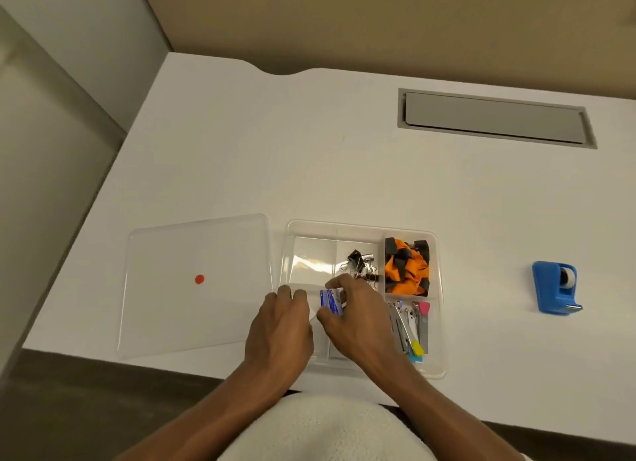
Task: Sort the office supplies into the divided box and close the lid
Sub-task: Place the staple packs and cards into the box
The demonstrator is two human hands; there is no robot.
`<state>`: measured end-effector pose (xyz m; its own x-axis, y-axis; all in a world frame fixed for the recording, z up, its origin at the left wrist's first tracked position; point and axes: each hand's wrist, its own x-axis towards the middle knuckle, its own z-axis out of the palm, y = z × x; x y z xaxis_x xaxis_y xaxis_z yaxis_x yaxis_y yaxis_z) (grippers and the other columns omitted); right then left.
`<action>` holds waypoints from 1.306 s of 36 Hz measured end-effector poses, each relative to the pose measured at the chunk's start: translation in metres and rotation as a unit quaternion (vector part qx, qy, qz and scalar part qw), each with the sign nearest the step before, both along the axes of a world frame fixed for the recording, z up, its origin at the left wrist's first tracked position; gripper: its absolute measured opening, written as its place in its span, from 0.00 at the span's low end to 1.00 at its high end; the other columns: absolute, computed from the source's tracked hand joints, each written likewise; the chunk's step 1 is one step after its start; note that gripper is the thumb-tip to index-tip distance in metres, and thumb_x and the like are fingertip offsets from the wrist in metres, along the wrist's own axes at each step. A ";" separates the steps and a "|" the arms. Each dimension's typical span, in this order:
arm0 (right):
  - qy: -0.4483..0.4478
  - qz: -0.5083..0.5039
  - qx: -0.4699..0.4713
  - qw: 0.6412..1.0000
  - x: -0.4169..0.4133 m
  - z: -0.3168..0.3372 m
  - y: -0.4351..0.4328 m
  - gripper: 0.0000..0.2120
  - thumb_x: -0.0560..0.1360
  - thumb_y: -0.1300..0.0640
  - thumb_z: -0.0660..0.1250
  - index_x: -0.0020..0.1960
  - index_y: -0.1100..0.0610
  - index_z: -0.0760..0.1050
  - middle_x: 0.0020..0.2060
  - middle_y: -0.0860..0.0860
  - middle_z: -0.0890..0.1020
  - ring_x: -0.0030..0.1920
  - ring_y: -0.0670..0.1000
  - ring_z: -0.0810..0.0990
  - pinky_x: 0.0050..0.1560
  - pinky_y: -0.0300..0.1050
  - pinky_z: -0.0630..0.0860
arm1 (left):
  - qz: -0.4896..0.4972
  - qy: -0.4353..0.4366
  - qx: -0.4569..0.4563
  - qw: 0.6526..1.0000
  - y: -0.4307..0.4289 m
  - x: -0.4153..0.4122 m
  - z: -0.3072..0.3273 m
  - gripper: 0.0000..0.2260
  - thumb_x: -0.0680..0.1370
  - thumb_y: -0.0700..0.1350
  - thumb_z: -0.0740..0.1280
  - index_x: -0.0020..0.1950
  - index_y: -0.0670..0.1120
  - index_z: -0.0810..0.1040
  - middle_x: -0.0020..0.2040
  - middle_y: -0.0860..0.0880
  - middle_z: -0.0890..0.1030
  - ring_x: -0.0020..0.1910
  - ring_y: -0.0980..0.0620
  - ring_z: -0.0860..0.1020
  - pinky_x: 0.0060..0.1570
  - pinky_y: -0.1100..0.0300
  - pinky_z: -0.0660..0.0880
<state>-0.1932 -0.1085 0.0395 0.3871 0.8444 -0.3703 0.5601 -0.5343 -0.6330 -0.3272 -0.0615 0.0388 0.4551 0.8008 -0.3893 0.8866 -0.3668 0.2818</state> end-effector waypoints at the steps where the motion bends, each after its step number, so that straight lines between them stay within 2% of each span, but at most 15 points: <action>1: 0.001 -0.002 -0.002 1.000 -0.004 -0.001 0.001 0.20 0.73 0.50 0.74 0.63 0.50 0.78 0.56 0.49 0.82 0.51 0.46 0.81 0.48 0.38 0.77 | -0.005 0.003 -0.003 1.000 0.001 -0.002 -0.002 0.15 0.82 0.50 0.67 0.68 0.49 0.74 0.63 0.49 0.77 0.59 0.52 0.77 0.56 0.60 0.77; 4: -0.012 0.016 -0.006 1.000 -0.015 -0.005 0.000 0.20 0.73 0.48 0.73 0.64 0.49 0.77 0.55 0.49 0.81 0.50 0.46 0.80 0.45 0.37 0.74 | -0.021 0.005 -0.003 1.000 0.001 -0.008 -0.008 0.13 0.82 0.49 0.66 0.66 0.49 0.75 0.61 0.49 0.76 0.57 0.52 0.76 0.51 0.60 0.77; 7: -0.044 0.028 -0.022 0.998 -0.024 -0.007 0.000 0.21 0.76 0.47 0.71 0.67 0.49 0.74 0.58 0.50 0.78 0.52 0.49 0.81 0.46 0.37 0.74 | -0.046 0.001 -0.004 0.999 0.000 -0.013 -0.014 0.12 0.83 0.48 0.65 0.66 0.49 0.74 0.61 0.49 0.76 0.57 0.52 0.75 0.47 0.63 0.71; 12: -0.083 0.035 -0.036 0.995 -0.034 -0.006 -0.001 0.25 0.79 0.44 0.68 0.73 0.49 0.71 0.63 0.51 0.76 0.56 0.51 0.81 0.53 0.43 0.78 | -0.070 -0.003 -0.012 0.997 0.001 -0.020 -0.017 0.12 0.83 0.46 0.64 0.67 0.49 0.73 0.63 0.50 0.76 0.60 0.52 0.75 0.53 0.60 0.74; 15: -0.116 0.044 -0.039 0.992 -0.038 -0.003 -0.004 0.24 0.79 0.42 0.66 0.73 0.49 0.70 0.63 0.50 0.76 0.56 0.50 0.81 0.52 0.44 0.79 | -0.056 -0.028 0.002 0.998 0.005 -0.022 -0.015 0.11 0.82 0.46 0.62 0.64 0.46 0.72 0.59 0.47 0.78 0.57 0.48 0.77 0.50 0.59 0.70; 17: -0.134 0.052 -0.038 0.989 -0.039 -0.001 -0.006 0.21 0.80 0.43 0.65 0.70 0.49 0.72 0.61 0.50 0.76 0.54 0.50 0.81 0.48 0.43 0.78 | -0.072 -0.025 0.002 0.997 0.009 -0.026 -0.015 0.11 0.82 0.49 0.63 0.64 0.47 0.74 0.59 0.48 0.79 0.56 0.50 0.78 0.48 0.60 0.71; 21: -0.173 0.090 -0.033 0.980 -0.040 -0.001 -0.011 0.13 0.82 0.51 0.64 0.65 0.51 0.76 0.56 0.49 0.77 0.51 0.49 0.78 0.44 0.41 0.77 | -0.063 -0.006 0.009 0.998 0.016 -0.034 -0.013 0.15 0.81 0.55 0.67 0.66 0.51 0.75 0.60 0.53 0.79 0.53 0.56 0.78 0.48 0.64 0.77; 25: -0.216 0.130 -0.034 0.967 -0.041 -0.002 -0.014 0.12 0.72 0.62 0.76 0.55 0.57 0.84 0.48 0.52 0.82 0.47 0.52 0.80 0.34 0.44 0.80 | 0.008 0.006 0.009 1.000 0.022 -0.036 -0.009 0.19 0.79 0.61 0.68 0.61 0.50 0.73 0.56 0.53 0.80 0.49 0.53 0.81 0.45 0.59 0.79; 27: -0.254 0.176 -0.027 0.951 -0.041 -0.005 -0.014 0.11 0.68 0.60 0.80 0.51 0.57 0.85 0.46 0.52 0.83 0.49 0.52 0.81 0.31 0.43 0.80 | 0.038 0.003 0.008 0.999 0.027 -0.038 -0.009 0.19 0.79 0.62 0.67 0.59 0.49 0.72 0.53 0.52 0.80 0.46 0.51 0.82 0.42 0.56 0.80; 30: -0.295 0.239 -0.023 0.925 -0.040 -0.012 -0.016 0.10 0.67 0.56 0.82 0.43 0.58 0.84 0.43 0.54 0.83 0.47 0.54 0.80 0.30 0.44 0.78 | 0.071 -0.008 -0.001 0.997 0.032 -0.040 -0.012 0.18 0.80 0.58 0.68 0.59 0.48 0.69 0.48 0.51 0.82 0.40 0.53 0.79 0.35 0.59 0.75; 34: -0.306 0.279 -0.030 0.910 -0.044 -0.018 -0.021 0.08 0.64 0.58 0.81 0.36 0.58 0.82 0.40 0.55 0.83 0.44 0.55 0.80 0.26 0.44 0.71 | 0.097 -0.029 -0.018 0.995 0.036 -0.042 -0.017 0.14 0.82 0.53 0.67 0.64 0.49 0.72 0.46 0.50 0.84 0.42 0.52 0.82 0.40 0.57 0.80; 36: -0.307 0.283 -0.018 0.908 -0.044 -0.021 -0.023 0.06 0.65 0.58 0.79 0.36 0.57 0.82 0.39 0.54 0.81 0.45 0.55 0.79 0.27 0.44 0.68 | 0.105 -0.040 -0.025 0.993 0.037 -0.044 -0.019 0.10 0.82 0.52 0.68 0.60 0.50 0.75 0.47 0.51 0.85 0.42 0.51 0.82 0.41 0.55 0.80; 38: -0.306 0.259 0.002 0.916 -0.044 -0.023 -0.023 0.05 0.67 0.59 0.78 0.40 0.57 0.82 0.41 0.53 0.80 0.46 0.54 0.78 0.28 0.44 0.70 | 0.118 -0.038 -0.029 0.992 0.039 -0.045 -0.020 0.07 0.81 0.53 0.68 0.56 0.52 0.76 0.47 0.52 0.85 0.42 0.50 0.82 0.41 0.54 0.81; 42: -0.313 0.213 0.022 0.925 -0.040 -0.020 -0.016 0.15 0.69 0.58 0.77 0.54 0.60 0.82 0.49 0.56 0.81 0.52 0.57 0.78 0.33 0.47 0.79 | 0.132 -0.032 -0.045 0.990 0.041 -0.047 -0.021 0.05 0.81 0.53 0.67 0.52 0.53 0.76 0.46 0.52 0.84 0.43 0.50 0.82 0.41 0.54 0.80; 47: -0.352 0.260 -0.005 0.899 -0.040 -0.020 -0.010 0.13 0.65 0.60 0.80 0.48 0.62 0.84 0.45 0.57 0.82 0.51 0.58 0.81 0.35 0.48 0.79 | 0.129 -0.024 -0.049 0.990 0.040 -0.046 -0.023 0.04 0.82 0.52 0.66 0.53 0.52 0.76 0.47 0.52 0.84 0.44 0.49 0.82 0.42 0.53 0.80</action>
<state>-0.2330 -0.1182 0.0191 0.0835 0.9769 -0.1968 0.9958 -0.0891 -0.0196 -0.3728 -0.0220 0.0156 0.2602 0.8524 -0.4537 0.9320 -0.0990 0.3486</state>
